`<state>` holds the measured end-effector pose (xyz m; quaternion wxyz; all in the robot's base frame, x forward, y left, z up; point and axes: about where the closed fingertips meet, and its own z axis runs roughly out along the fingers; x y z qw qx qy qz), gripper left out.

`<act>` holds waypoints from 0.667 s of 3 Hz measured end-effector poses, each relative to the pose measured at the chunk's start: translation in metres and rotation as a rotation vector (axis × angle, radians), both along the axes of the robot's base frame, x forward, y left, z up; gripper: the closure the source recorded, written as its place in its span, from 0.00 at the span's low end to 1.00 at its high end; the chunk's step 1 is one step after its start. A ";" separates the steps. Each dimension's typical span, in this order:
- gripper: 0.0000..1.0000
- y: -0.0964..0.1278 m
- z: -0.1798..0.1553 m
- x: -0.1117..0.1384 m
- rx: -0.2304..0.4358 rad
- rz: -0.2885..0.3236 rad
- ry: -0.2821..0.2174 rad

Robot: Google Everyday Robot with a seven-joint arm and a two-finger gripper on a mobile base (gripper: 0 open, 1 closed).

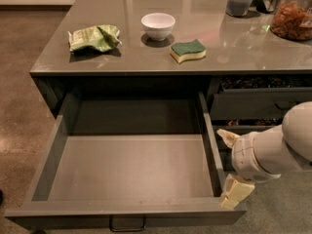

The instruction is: Close top drawer

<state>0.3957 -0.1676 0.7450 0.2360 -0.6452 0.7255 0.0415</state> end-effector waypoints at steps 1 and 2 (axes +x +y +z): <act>0.00 -0.001 -0.004 -0.003 0.012 0.004 0.001; 0.00 0.005 -0.024 -0.013 0.027 0.034 0.024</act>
Offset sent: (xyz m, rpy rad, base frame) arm -0.0224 0.0046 -0.0359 0.0386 0.0431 0.0465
